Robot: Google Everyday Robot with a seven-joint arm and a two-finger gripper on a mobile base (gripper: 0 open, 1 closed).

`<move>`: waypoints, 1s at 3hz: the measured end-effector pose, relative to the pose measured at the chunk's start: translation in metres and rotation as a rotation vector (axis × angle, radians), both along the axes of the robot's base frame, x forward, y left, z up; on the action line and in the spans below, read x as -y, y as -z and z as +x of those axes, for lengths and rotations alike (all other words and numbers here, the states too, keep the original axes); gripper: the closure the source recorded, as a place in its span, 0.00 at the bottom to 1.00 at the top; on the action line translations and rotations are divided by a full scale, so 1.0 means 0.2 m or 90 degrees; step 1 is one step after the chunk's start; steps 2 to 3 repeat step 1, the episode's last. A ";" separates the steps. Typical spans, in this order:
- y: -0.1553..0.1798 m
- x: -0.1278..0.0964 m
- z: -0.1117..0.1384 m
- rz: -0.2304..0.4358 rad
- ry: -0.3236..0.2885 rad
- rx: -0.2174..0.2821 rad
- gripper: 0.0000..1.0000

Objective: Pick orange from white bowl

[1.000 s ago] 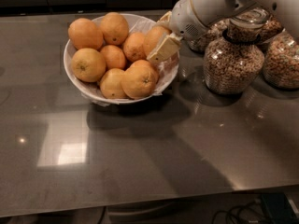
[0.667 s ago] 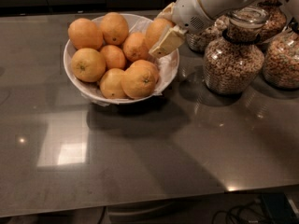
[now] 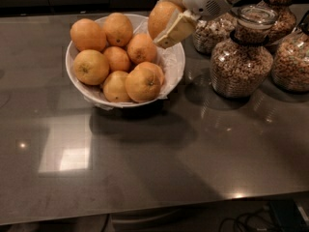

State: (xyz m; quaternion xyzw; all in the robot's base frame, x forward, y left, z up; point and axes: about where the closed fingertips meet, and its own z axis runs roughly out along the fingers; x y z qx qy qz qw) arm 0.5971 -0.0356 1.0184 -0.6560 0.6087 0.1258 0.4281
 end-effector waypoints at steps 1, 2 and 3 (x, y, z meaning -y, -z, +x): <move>0.00 0.00 0.00 0.000 0.000 0.000 1.00; 0.00 0.00 0.00 0.000 0.000 0.000 1.00; 0.00 0.00 0.00 0.000 0.000 0.000 1.00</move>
Offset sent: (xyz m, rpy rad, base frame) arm 0.0000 0.0000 0.0000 0.0000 0.0000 0.0000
